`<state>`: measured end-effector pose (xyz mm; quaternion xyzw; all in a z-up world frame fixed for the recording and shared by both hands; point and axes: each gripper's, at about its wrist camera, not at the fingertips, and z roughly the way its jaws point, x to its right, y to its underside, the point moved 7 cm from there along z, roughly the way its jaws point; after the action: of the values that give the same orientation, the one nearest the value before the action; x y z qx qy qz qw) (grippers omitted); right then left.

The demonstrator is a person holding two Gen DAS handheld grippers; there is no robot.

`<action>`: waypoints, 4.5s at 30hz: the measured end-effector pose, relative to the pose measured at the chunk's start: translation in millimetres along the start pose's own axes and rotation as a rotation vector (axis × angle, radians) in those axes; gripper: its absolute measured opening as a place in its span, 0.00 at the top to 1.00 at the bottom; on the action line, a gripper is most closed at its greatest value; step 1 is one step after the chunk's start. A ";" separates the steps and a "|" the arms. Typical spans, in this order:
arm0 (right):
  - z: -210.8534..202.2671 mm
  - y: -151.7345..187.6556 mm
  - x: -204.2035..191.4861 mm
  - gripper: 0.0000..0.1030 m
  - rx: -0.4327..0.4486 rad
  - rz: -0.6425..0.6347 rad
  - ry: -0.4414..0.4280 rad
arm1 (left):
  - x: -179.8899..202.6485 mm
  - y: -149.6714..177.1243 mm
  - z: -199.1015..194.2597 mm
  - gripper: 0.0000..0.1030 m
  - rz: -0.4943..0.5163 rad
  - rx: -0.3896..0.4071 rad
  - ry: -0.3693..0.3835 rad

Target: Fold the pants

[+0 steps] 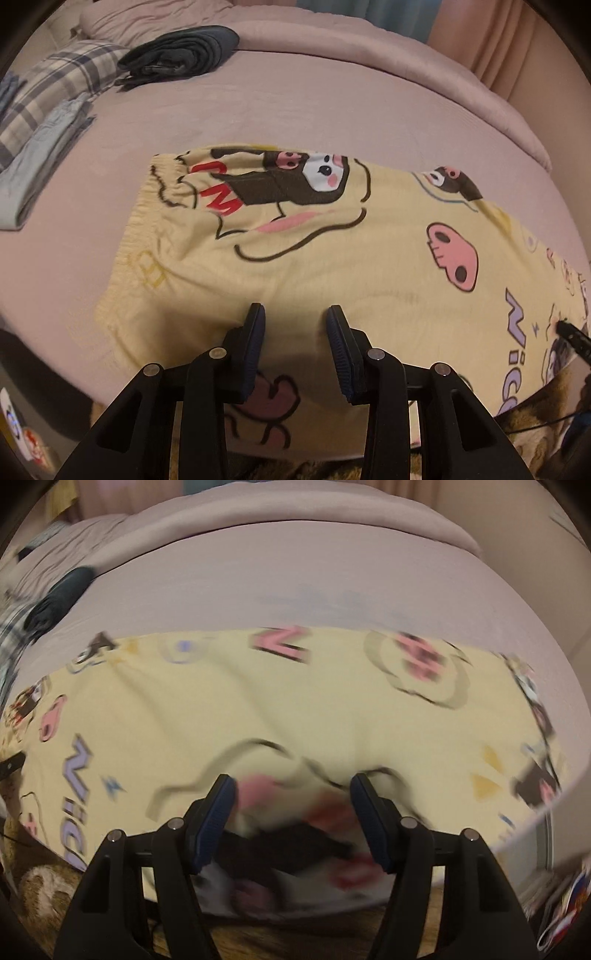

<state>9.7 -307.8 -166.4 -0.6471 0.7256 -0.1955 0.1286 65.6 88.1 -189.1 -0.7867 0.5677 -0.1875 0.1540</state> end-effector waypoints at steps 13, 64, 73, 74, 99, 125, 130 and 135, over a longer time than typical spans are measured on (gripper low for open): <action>-39.4 15.8 174.6 0.36 0.047 0.311 0.314 | 25.6 -25.8 -30.8 0.62 0.009 -0.044 0.064; -17.8 -31.3 -85.7 0.87 0.119 -0.083 -0.486 | 312.2 -26.9 9.3 0.93 0.190 -0.342 0.745; -49.0 -42.3 -152.4 0.84 0.166 -0.202 -0.642 | 242.8 -56.3 -41.4 0.93 0.254 -0.117 0.605; -42.7 -39.7 -165.0 0.84 0.149 -0.220 -0.657 | 227.4 -53.9 -30.9 0.93 0.255 -0.117 0.544; -2.4 15.5 -69.3 0.37 -0.043 -0.034 -0.296 | 207.1 27.2 -21.2 0.76 0.279 -0.156 0.429; 58.7 -97.6 -30.7 0.99 0.043 0.057 -0.196 | 234.2 -61.9 40.3 0.94 0.157 -0.105 0.330; 47.4 -93.4 -21.4 1.00 0.060 0.032 -0.121 | 220.1 -44.5 30.3 0.94 0.135 -0.111 0.339; 29.2 -75.3 -2.5 1.00 0.052 0.092 -0.129 | 202.3 -26.5 12.8 0.94 0.142 -0.095 0.317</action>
<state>89.7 -315.2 -158.6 -0.6209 0.7393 -0.1661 0.2009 151.4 -95.7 -164.1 -0.7114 0.6473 -0.2709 0.0383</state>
